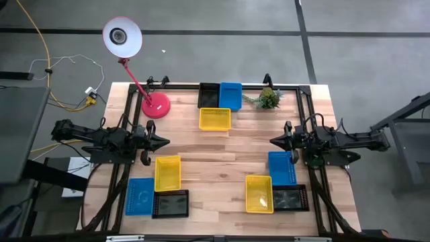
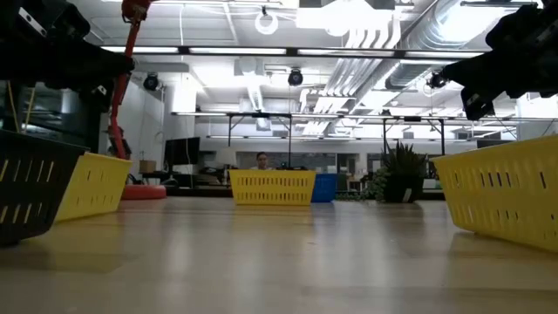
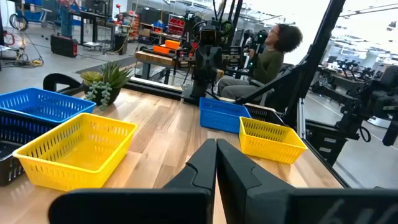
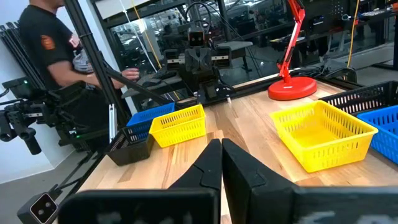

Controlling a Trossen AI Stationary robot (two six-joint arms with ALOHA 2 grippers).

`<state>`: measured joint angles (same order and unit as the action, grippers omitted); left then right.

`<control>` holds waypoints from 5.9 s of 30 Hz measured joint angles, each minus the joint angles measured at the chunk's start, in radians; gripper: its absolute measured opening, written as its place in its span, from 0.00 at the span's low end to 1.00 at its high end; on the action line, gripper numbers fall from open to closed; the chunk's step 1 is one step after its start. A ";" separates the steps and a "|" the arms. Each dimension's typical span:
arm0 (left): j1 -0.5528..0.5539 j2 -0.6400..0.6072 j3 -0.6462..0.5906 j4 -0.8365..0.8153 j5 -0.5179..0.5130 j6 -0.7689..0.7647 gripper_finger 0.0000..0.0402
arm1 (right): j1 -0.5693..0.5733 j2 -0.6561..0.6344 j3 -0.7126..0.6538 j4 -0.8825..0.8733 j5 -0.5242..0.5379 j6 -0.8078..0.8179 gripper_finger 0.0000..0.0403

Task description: Stack baskets by color

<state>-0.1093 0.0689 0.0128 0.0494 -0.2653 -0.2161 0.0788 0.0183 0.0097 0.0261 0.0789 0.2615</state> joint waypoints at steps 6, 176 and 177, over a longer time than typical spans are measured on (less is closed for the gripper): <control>0.000 0.000 0.000 0.000 0.000 0.000 0.00 | 0.000 0.000 0.000 0.000 0.000 0.000 0.00; 0.000 0.000 0.000 0.000 0.000 0.000 0.00 | -0.616 1.935 1.332 -0.563 0.234 0.706 0.32; 0.000 0.000 0.000 0.000 0.000 0.000 0.00 | -0.616 1.935 1.332 -0.559 0.235 0.702 0.28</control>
<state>-0.1092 0.0689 0.0128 0.0494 -0.2650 -0.2161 -0.5377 1.9533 1.3415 -0.5331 0.3144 0.9635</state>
